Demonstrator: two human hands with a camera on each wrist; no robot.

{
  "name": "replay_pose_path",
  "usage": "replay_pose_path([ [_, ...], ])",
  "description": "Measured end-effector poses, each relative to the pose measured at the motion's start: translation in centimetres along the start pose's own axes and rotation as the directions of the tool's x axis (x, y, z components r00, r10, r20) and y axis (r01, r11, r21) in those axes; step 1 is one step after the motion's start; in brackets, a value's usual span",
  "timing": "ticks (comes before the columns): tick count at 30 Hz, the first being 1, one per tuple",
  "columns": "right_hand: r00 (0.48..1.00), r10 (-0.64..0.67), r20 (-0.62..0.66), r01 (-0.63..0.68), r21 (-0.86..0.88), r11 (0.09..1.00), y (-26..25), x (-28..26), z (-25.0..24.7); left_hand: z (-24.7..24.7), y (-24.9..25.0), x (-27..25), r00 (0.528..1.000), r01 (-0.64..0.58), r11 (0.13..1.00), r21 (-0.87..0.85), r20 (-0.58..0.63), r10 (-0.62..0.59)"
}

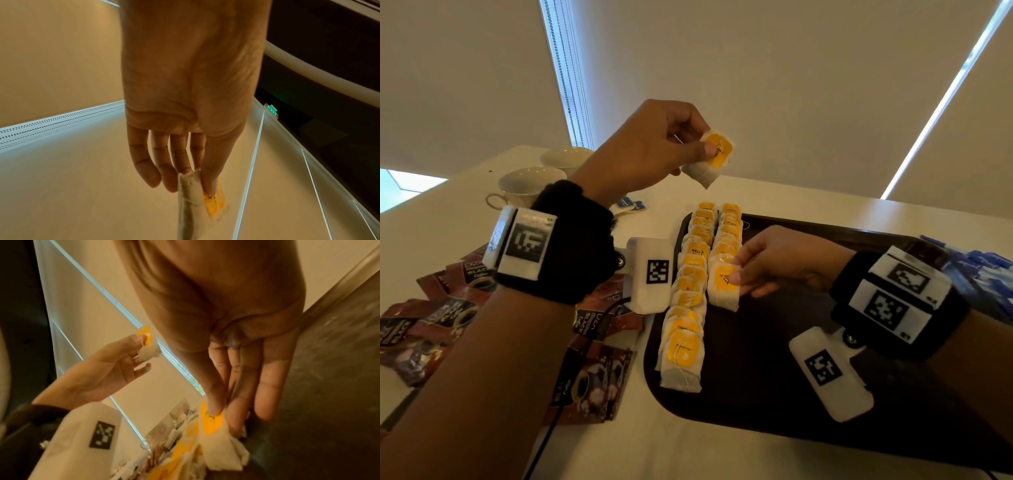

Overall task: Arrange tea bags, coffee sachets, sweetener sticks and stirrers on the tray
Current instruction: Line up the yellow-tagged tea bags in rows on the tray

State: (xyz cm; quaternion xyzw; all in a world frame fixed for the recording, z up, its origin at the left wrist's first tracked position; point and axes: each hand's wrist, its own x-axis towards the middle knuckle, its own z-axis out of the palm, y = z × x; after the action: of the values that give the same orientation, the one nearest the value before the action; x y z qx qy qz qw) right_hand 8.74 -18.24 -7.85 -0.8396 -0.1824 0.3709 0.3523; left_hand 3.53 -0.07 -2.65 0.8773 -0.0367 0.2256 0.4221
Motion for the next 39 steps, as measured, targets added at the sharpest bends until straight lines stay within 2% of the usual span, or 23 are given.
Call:
replay_pose_path([
  [4, 0.999, 0.003, -0.046, -0.004, -0.023, 1.0, -0.1, 0.8, 0.2, 0.0, 0.0, 0.1, 1.0, 0.001, 1.0, 0.01, 0.003, -0.001],
  [8, 0.993, -0.011, -0.118, -0.009, -0.165, 0.986, -0.2, 1.2, 0.6, -0.2, -0.1, 0.0, 1.0, -0.011, 1.0, 0.014, 0.005, 0.011],
  [12, 0.967, -0.141, -0.214, 0.062, -0.34, 0.939, 0.0, 1.1, 1.2, -0.2, -0.2, 0.1, 1.0, -0.017, 1.0, 0.022, 0.006, 0.017],
  [16, 0.973, -0.188, -0.131, 0.124, -0.388, 0.913, -0.2, 0.7, 1.7, -0.1, -0.1, 0.1, 1.0, -0.015, 1.0, 0.026, 0.014, 0.015],
  [20, 0.971, -0.209, -0.114, 0.141, -0.431, 0.891, -0.3, 1.0, 1.8, -0.1, 0.0, 0.1, 1.0, 0.004, 1.0, 0.026, 0.021, -0.004],
  [22, 0.967, -0.228, -0.111, 0.165, -0.405, 0.899, -0.2, 0.9, 1.5, -0.1, 0.0, 0.0, 1.0, 0.012, 1.0, 0.004, 0.024, -0.012],
  [24, 0.946, -0.282, -0.162, 0.216, -0.336, 0.917, -0.3, 0.5, 0.9, -0.1, 0.0, -0.1, 0.998, 0.035, 0.999, 0.0, 0.052, -0.035],
  [28, 0.834, -0.398, -0.383, 0.403, -0.071, 0.913, -1.1, -1.2, -0.2, 0.0, 0.2, -0.2, 0.983, 0.073, 0.997, 0.025, 0.168, -0.076],
  [30, 0.802, -0.423, -0.422, 0.462, -0.009, 0.887, -1.4, -1.8, -0.3, 0.2, 0.4, -0.2, 0.971, 0.076, 0.997, 0.034, 0.226, -0.081],
  [33, 0.767, -0.46, -0.447, 0.512, -0.006, 0.859, -1.6, -2.2, 0.1, 0.2, 0.5, -0.3, 0.953, 0.083, 0.996, 0.031, 0.29, -0.088],
  [36, 0.755, -0.447, -0.48, 0.51, 0.001, 0.86, -1.4, -2.2, 0.2, 0.3, 0.6, -0.5, 0.912, 0.11, 0.994, 0.026, 0.396, -0.112],
  [39, 0.786, -0.418, -0.455, 0.479, 0.022, 0.877, -1.1, -2.4, 0.3, 0.2, 0.5, -0.6, 0.87, 0.132, 0.991, 0.028, 0.476, -0.129],
])
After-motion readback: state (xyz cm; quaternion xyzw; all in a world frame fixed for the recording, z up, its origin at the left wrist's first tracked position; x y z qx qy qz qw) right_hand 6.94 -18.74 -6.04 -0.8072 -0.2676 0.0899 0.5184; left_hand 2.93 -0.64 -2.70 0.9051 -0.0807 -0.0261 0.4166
